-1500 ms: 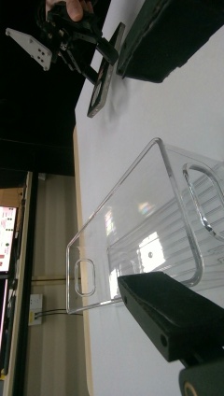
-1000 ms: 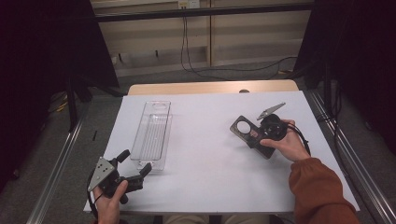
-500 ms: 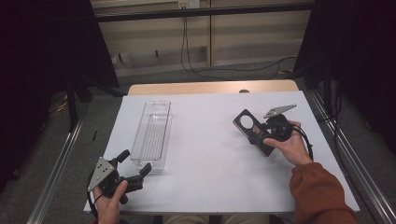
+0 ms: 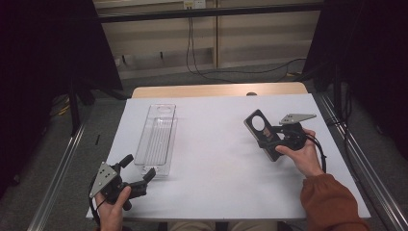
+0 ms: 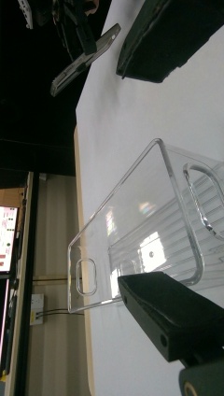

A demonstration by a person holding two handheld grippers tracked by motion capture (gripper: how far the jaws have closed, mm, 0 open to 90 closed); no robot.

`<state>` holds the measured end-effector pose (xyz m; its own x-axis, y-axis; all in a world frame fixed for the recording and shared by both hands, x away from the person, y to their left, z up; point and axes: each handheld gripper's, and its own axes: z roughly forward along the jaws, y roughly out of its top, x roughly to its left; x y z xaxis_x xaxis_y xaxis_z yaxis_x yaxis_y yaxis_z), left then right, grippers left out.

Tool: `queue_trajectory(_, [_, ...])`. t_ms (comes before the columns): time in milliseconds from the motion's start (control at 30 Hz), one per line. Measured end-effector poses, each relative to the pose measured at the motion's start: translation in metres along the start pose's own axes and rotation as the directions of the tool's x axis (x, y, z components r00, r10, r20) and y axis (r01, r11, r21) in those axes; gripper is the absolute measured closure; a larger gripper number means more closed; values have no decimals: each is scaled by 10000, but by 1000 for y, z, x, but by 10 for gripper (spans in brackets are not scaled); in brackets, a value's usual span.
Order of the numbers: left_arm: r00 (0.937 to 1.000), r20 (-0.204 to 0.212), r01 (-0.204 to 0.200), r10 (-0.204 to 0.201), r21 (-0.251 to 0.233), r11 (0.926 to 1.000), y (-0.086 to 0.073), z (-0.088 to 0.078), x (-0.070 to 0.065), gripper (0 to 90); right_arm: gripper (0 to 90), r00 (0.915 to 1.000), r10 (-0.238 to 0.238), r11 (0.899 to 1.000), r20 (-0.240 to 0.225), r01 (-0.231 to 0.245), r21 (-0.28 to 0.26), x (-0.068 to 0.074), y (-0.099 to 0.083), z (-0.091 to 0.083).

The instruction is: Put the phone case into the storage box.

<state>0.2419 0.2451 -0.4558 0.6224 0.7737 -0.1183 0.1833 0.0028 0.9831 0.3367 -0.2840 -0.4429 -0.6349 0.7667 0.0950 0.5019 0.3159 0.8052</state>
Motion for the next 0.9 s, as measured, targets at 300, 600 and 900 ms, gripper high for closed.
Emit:
queue_trajectory(300, [10000, 8, -36, 36, -41, 10000, 1, 0, 0, 21, 123, 9989, 461, 9922, -25, -461, -1156, 1, -8, -7])
queue_trajectory(600, [9999, 124, -41, 41, -46, 10000, 3, 0, -2, 21, 123, 9980, 634, 9831, -27, -629, -1718, 7, -12, -13])
queue_trajectory(900, [9995, 306, -16, 16, 22, 10000, 4, 2, -5, 21, 122, 9980, 478, 9737, -413, -557, -2207, 19, -19, -21])
